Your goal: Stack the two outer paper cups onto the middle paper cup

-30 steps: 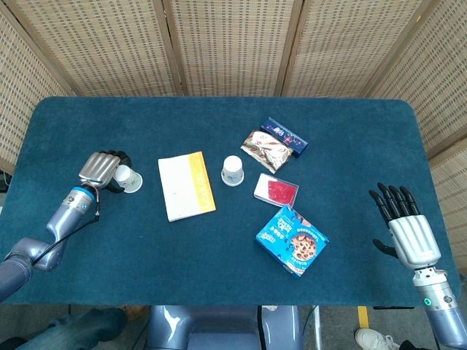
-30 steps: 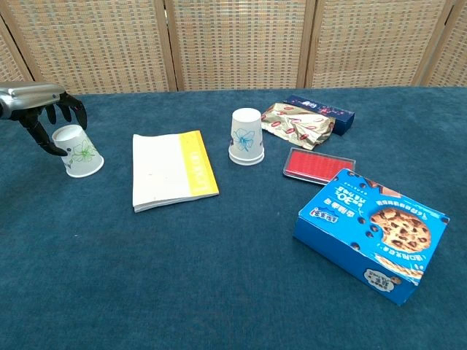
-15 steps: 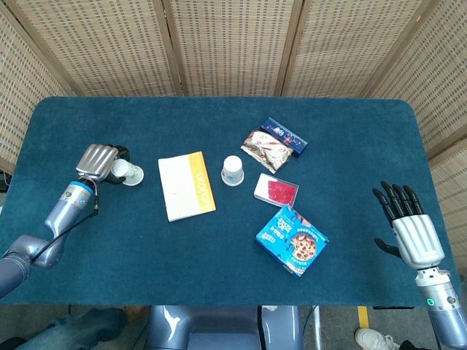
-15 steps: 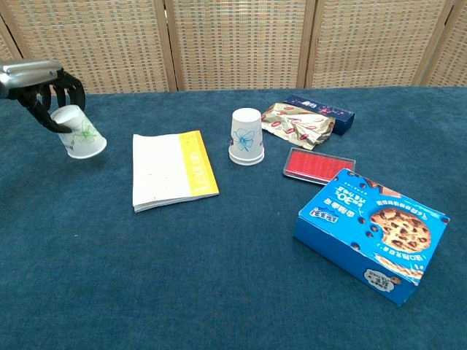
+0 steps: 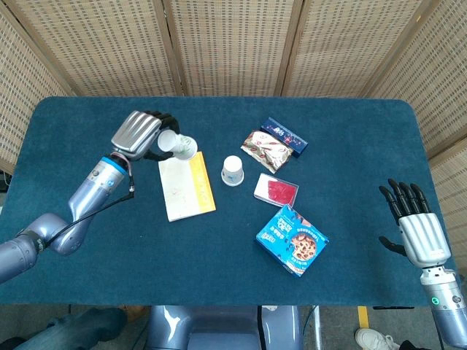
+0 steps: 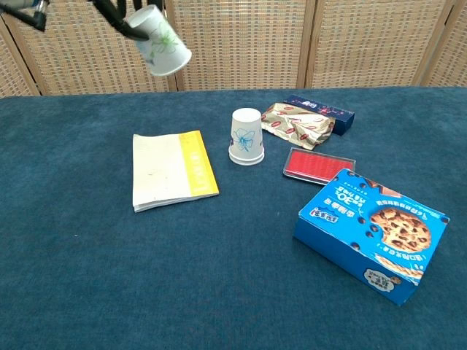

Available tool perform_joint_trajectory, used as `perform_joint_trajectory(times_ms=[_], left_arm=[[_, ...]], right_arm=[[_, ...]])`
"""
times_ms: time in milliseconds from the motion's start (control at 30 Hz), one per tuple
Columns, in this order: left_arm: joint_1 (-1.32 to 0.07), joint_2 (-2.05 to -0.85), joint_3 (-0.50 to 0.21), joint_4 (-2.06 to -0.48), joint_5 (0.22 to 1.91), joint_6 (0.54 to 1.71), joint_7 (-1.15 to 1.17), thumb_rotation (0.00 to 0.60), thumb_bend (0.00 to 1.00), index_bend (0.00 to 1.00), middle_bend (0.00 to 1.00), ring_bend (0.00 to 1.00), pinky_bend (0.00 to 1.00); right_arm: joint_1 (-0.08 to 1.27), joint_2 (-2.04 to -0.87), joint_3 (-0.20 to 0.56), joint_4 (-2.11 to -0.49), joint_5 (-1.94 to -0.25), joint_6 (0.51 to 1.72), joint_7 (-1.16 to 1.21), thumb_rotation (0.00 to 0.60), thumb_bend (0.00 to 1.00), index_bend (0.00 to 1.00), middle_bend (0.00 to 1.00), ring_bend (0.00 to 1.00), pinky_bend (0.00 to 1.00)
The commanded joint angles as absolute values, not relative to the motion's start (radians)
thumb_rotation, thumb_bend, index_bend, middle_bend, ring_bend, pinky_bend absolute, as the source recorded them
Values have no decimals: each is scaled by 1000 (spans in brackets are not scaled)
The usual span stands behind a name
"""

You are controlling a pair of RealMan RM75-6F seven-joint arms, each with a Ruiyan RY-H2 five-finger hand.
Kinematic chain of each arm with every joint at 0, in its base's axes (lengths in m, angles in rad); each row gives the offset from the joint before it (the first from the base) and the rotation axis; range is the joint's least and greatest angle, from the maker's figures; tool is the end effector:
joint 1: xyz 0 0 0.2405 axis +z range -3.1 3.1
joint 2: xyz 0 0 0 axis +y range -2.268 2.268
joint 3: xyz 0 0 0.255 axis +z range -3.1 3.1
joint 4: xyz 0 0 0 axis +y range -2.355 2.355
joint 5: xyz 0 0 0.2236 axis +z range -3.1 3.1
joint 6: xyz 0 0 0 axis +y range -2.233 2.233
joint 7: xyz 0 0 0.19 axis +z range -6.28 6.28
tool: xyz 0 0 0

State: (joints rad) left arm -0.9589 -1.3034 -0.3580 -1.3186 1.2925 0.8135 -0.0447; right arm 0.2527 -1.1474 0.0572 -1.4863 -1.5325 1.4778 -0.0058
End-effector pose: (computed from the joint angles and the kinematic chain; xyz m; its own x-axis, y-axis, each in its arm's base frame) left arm -0.0535 0.4961 0.0846 0.3970 0.0261 0.9174 0.7943 -0.5106 -0.3292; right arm -0.2898 -0.2839 0.1482 0.4813 0.0869 0.8723 -0.8543 -0.1764 0.4889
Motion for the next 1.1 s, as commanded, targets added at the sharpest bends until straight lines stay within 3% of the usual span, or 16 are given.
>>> perform_joint_trajectory(times_ms=[33, 233, 600, 1100], left_arm=[[-1031, -1320, -396, -1330, 1228, 762, 36, 600, 337, 575, 456, 414, 458], [-1208, -1437, -391, -1244, 1048, 613, 243, 600, 337, 575, 456, 414, 457], [-1330, -1578, -325, -1119, 777, 604, 421, 600, 336, 575, 456, 414, 457], [-1361, -1633, -298, -1020, 743, 579, 383, 600, 337, 575, 456, 414, 456]], right_arm=[[251, -1146, 59, -1486, -1531, 1477, -5, 600, 0, 0, 0, 0, 0], [241, -1140, 67, -1488, -1525, 1479, -4, 600, 0, 0, 0, 0, 0], [232, -1127, 77, -1473, -1504, 1450, 47, 600, 0, 0, 0, 0, 0], [229, -1126, 91, -1468, -1496, 1434, 60, 600, 0, 0, 0, 0, 0]])
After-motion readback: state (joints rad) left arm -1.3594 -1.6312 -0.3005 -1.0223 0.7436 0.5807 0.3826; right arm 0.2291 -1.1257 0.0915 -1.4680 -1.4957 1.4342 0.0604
